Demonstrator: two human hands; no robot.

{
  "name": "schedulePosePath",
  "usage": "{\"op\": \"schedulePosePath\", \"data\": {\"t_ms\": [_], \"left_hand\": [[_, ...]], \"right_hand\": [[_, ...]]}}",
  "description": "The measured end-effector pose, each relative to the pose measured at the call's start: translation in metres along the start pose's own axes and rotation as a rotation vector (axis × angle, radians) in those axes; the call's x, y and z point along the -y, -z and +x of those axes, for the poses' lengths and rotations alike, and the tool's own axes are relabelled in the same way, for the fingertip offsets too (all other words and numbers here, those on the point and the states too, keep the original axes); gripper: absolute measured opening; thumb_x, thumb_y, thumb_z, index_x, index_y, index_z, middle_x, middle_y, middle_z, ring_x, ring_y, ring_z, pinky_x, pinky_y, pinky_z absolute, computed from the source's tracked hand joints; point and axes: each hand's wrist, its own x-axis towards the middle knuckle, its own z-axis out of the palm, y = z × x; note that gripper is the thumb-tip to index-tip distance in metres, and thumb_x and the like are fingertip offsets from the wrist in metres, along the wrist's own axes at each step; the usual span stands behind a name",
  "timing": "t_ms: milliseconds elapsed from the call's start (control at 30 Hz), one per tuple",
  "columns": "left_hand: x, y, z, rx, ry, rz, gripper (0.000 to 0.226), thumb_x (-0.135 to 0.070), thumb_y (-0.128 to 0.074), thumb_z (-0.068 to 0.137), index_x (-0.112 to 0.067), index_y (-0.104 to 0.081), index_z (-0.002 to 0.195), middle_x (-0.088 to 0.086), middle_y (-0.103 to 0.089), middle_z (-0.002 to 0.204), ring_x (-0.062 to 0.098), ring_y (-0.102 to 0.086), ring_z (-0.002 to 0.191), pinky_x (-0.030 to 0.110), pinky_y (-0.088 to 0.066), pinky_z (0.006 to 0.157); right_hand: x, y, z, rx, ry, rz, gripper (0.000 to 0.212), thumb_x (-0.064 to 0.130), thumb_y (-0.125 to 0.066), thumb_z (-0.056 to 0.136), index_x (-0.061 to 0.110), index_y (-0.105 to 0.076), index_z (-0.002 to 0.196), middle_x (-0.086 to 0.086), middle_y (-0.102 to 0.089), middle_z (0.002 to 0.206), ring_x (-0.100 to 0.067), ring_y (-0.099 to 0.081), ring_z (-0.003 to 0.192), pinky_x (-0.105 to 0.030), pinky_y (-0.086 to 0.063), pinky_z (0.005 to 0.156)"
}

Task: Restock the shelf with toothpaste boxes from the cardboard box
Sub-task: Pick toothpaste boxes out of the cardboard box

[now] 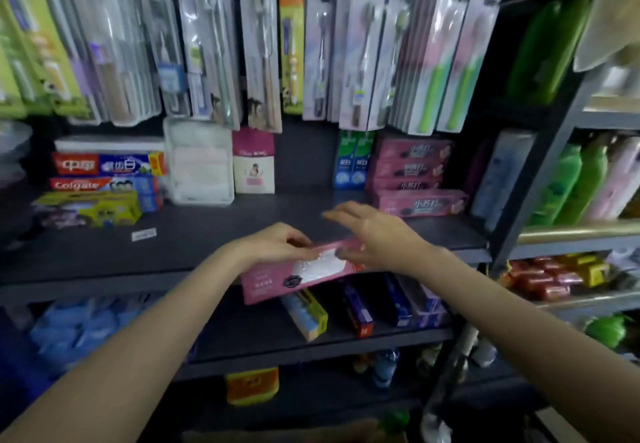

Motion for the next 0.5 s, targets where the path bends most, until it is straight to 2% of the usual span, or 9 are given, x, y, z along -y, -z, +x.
{"op": "schedulePosePath", "data": {"t_ms": [100, 133, 200, 267, 333, 400, 433, 467, 500], "left_hand": [[-0.039, 0.01, 0.038, -0.073, -0.104, 0.064, 0.027, -0.027, -0.065, 0.085, -0.01, -0.067, 0.106, 0.003, -0.067, 0.101, 0.01, -0.056, 0.093, 0.024, -0.042, 0.08], [-0.05, 0.011, 0.051, -0.082, -0.124, 0.086, 0.026, -0.025, -0.065, 0.084, -0.009, -0.068, 0.105, 0.006, -0.068, 0.102, 0.012, -0.058, 0.093, 0.027, -0.045, 0.082], [-0.067, 0.01, 0.079, -0.092, -0.148, 0.139, 0.03, -0.027, -0.066, 0.083, -0.011, -0.067, 0.108, 0.007, -0.068, 0.108, 0.016, -0.061, 0.1, 0.034, -0.046, 0.091], [-0.081, 0.009, 0.105, -0.119, -0.16, 0.192, 0.039, -0.037, -0.068, 0.08, -0.016, -0.064, 0.113, 0.001, -0.066, 0.114, 0.016, -0.06, 0.105, 0.036, -0.047, 0.095], [-0.086, 0.01, 0.127, -0.193, -0.125, 0.222, 0.047, -0.045, -0.071, 0.075, -0.02, -0.062, 0.114, -0.004, -0.063, 0.111, 0.014, -0.059, 0.102, 0.035, -0.048, 0.092], [-0.081, 0.01, 0.147, -0.279, -0.079, 0.1, 0.042, -0.041, -0.074, 0.073, -0.021, -0.062, 0.108, -0.004, -0.064, 0.105, 0.013, -0.06, 0.093, 0.028, -0.049, 0.082], [-0.078, 0.007, 0.157, -0.325, -0.077, -0.02, 0.039, -0.036, -0.075, 0.073, -0.019, -0.062, 0.105, -0.004, -0.065, 0.103, 0.012, -0.06, 0.09, 0.024, -0.048, 0.076], [-0.078, 0.003, 0.168, -0.369, -0.084, -0.145, 0.036, -0.031, -0.076, 0.074, -0.017, -0.063, 0.105, -0.002, -0.066, 0.103, 0.011, -0.06, 0.087, 0.021, -0.048, 0.07], [-0.079, -0.003, 0.18, -0.417, -0.095, -0.247, 0.035, -0.027, -0.076, 0.075, -0.015, -0.064, 0.105, 0.0, -0.067, 0.103, 0.011, -0.06, 0.084, 0.018, -0.048, 0.065]], "right_hand": [[-0.008, 0.0, 0.007, 0.052, -0.007, -0.261, 0.07, 0.029, -0.062, 0.084, 0.013, -0.029, 0.143, -0.006, -0.042, 0.135, -0.031, -0.057, 0.106, -0.042, -0.047, 0.076], [-0.016, -0.001, 0.009, 0.033, -0.026, -0.296, 0.07, 0.027, -0.067, 0.078, 0.008, -0.036, 0.138, -0.01, -0.047, 0.129, -0.032, -0.062, 0.094, -0.039, -0.046, 0.065], [-0.039, -0.001, 0.01, -0.027, -0.046, -0.348, 0.064, 0.024, -0.081, 0.051, 0.003, -0.06, 0.108, -0.01, -0.061, 0.097, -0.026, -0.062, 0.057, -0.027, -0.032, 0.042], [-0.074, -0.003, 0.013, -0.122, -0.086, -0.351, 0.061, 0.023, -0.084, 0.033, 0.005, -0.061, 0.087, -0.007, -0.061, 0.078, -0.022, -0.05, 0.038, -0.022, -0.024, 0.034], [-0.108, 0.001, 0.014, -0.101, -0.17, -0.314, 0.056, 0.019, -0.082, 0.047, 0.003, -0.057, 0.094, -0.011, -0.059, 0.09, -0.028, -0.057, 0.05, -0.032, -0.039, 0.037], [-0.143, 0.001, 0.018, -0.107, -0.319, -0.276, 0.048, 0.015, -0.068, 0.073, 0.001, -0.05, 0.116, -0.014, -0.051, 0.115, -0.036, -0.061, 0.08, -0.047, -0.05, 0.063], [-0.159, -0.001, 0.022, -0.113, -0.362, -0.286, 0.047, 0.013, -0.063, 0.078, 0.002, -0.047, 0.121, -0.013, -0.047, 0.119, -0.038, -0.06, 0.086, -0.05, -0.05, 0.071], [-0.172, -0.005, 0.026, -0.131, -0.378, -0.275, 0.047, 0.011, -0.066, 0.076, 0.001, -0.05, 0.118, -0.014, -0.05, 0.116, -0.039, -0.061, 0.081, -0.051, -0.052, 0.069], [-0.183, -0.007, 0.032, -0.107, -0.393, -0.257, 0.048, 0.01, -0.073, 0.068, 0.0, -0.054, 0.11, -0.015, -0.054, 0.108, -0.038, -0.061, 0.07, -0.049, -0.054, 0.06]]}}
